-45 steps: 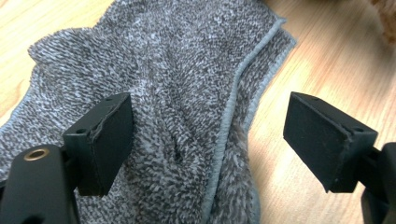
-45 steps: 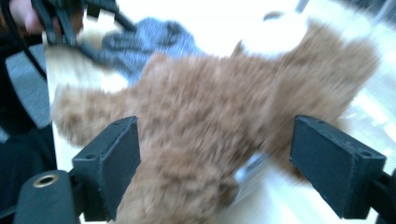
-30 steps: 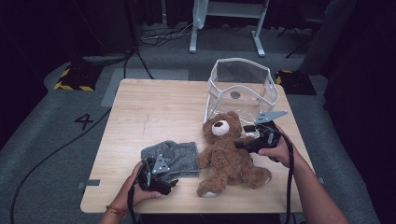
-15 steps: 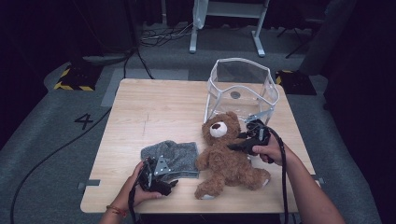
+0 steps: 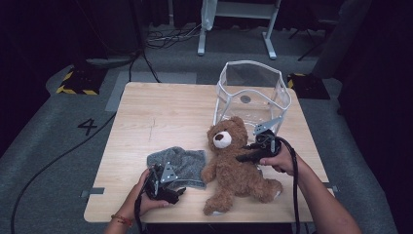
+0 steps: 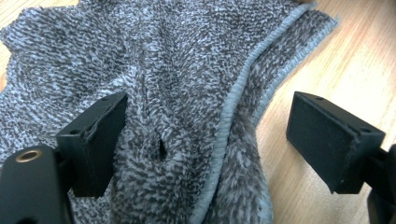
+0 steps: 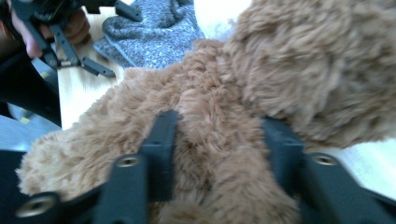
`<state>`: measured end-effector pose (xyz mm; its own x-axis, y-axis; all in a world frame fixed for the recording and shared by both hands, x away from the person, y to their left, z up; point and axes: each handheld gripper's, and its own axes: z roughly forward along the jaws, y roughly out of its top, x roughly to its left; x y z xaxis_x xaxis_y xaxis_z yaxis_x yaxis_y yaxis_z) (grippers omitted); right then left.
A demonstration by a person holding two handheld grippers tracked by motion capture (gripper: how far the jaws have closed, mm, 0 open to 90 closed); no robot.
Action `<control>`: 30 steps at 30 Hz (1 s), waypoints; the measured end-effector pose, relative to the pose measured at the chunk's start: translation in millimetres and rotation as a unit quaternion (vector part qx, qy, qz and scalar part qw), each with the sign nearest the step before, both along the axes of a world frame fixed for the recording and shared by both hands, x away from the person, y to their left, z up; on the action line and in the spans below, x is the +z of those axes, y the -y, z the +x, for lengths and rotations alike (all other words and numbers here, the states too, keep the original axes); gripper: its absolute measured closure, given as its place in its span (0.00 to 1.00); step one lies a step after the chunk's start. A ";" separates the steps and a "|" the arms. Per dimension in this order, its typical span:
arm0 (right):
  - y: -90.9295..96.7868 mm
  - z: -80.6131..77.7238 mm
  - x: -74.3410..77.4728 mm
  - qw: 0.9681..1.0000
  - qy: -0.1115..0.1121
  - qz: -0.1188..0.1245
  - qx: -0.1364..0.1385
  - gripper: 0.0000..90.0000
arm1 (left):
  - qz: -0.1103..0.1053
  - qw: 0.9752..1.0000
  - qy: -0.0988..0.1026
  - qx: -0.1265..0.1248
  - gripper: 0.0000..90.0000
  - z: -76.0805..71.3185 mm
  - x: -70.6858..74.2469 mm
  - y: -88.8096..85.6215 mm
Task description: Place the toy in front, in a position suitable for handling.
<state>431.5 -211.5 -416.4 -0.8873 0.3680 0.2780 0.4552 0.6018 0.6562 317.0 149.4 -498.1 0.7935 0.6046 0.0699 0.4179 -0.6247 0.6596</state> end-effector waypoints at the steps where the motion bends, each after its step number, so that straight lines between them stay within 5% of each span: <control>1: 0.1 -5.0 2.4 1.000 0.014 0.001 0.004 0.68 | 0.000 1.000 -0.001 0.002 0.16 0.0 0.0 0.3; 6: 4.6 -29.0 11.9 0.996 0.090 0.009 0.012 0.84 | 0.002 1.000 -0.002 0.004 0.16 0.2 0.4 0.8; 7: 4.6 -29.0 11.9 0.996 0.090 0.009 0.012 0.84 | 0.002 1.000 -0.002 0.005 0.16 0.2 0.5 1.0; 10: 9.5 -40.0 18.0 0.990 0.137 0.021 0.004 0.99 | 0.004 1.000 -0.003 0.007 0.16 0.1 0.9 1.8; 13: 14.0 -41.4 18.5 0.990 0.143 0.018 0.006 0.99 | 0.003 1.000 -0.003 0.008 0.16 0.1 0.8 1.9; 15: 15.0 -38.5 15.8 0.990 0.140 0.022 -0.010 0.93 | 0.002 1.000 -0.003 0.008 0.16 0.1 0.6 1.7; 17: 17.8 -32.4 15.3 0.991 0.122 0.038 -0.036 0.72 | 0.002 1.000 -0.003 0.007 0.16 0.2 0.6 1.5; 18: 17.8 -32.4 15.3 0.991 0.122 0.038 -0.036 0.72 | 0.002 1.000 -0.003 0.007 0.16 0.2 0.5 1.5; 19: 18.9 -27.9 16.2 0.989 0.132 0.028 -0.064 0.58 | 0.002 1.000 -0.002 0.006 0.16 0.4 0.5 1.2; 21: 19.4 -23.3 17.7 0.986 0.139 0.029 -0.091 0.48 | 0.002 1.000 -0.002 0.005 0.16 0.4 0.5 1.1; 27: 4.7 -16.7 26.5 0.983 0.170 0.014 -0.074 0.33 | 0.001 1.000 -0.002 0.002 0.16 0.8 0.3 0.6; 30: -13.6 -3.5 30.0 0.981 0.170 -0.019 -0.090 0.26 | 0.001 1.000 -0.002 0.003 0.16 0.4 0.2 0.5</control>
